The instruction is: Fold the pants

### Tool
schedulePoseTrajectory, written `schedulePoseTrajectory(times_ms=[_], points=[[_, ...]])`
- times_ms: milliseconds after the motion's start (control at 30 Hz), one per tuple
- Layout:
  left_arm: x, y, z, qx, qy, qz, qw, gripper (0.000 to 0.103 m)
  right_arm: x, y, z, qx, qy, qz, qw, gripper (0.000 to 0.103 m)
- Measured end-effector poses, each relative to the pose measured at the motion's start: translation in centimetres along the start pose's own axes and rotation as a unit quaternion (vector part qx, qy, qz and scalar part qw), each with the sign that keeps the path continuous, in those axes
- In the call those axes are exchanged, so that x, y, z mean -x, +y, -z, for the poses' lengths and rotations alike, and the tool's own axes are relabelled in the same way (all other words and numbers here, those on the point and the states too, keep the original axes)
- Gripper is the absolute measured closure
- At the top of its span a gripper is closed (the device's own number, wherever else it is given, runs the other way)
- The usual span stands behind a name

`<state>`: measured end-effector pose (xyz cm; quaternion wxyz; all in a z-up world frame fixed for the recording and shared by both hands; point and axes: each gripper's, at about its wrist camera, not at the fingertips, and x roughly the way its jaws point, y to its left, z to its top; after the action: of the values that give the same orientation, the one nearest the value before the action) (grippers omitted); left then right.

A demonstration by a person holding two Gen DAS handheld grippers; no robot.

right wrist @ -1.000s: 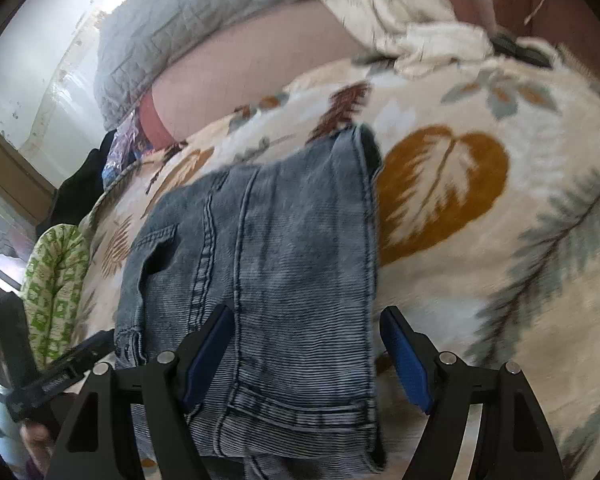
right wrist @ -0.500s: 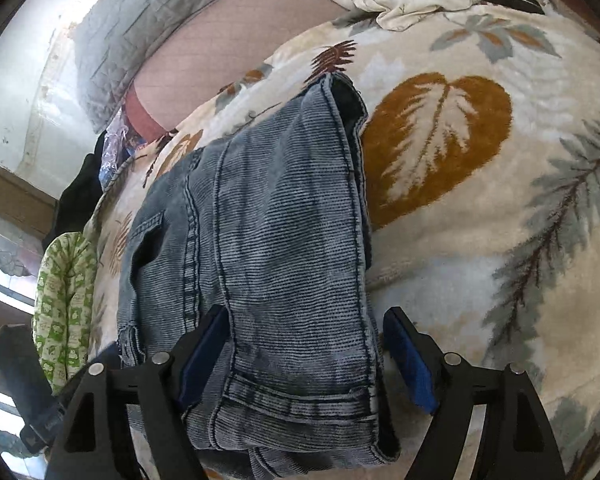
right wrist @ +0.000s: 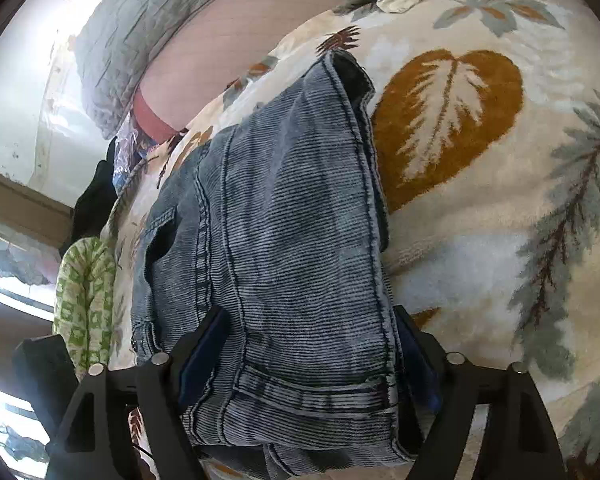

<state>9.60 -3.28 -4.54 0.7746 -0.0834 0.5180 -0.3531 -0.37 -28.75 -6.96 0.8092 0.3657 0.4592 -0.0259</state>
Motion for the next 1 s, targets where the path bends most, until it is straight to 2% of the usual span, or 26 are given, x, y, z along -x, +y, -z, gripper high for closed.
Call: schedulePoseTrajectory(times_ms=[33,233,433,600,867,1000], points=[[0.0,0.2,0.0,0.002,-0.001,0.001,1.0000,0.054,0.0,0.1,0.1,0.003,0.000,-0.002,1.000,0.033],[0.6,-0.3,0.1,-0.011,-0.019,-0.007,0.9997,0.069,0.3,1.2,0.2,0.015,-0.013,-0.003,1.000,0.054],[2.0,-1.3,-0.5,-0.029,-0.048,-0.022,0.9982,0.075,1.4,3.7,0.5,0.058,-0.043,0.006,0.997,0.065],[4.2,-1.4,-0.9,-0.035,-0.074,-0.039,0.9958,0.077,2.2,6.4,1.0,0.094,-0.067,-0.001,0.993,0.071],[9.7,-1.6,-0.5,-0.055,-0.129,-0.071,0.9876,0.077,2.9,10.9,3.2,0.158,-0.091,-0.026,0.983,0.072],[9.2,-0.8,0.1,-0.054,-0.109,-0.088,0.9887,0.077,2.7,11.1,4.5,0.166,-0.091,-0.013,0.982,0.072]])
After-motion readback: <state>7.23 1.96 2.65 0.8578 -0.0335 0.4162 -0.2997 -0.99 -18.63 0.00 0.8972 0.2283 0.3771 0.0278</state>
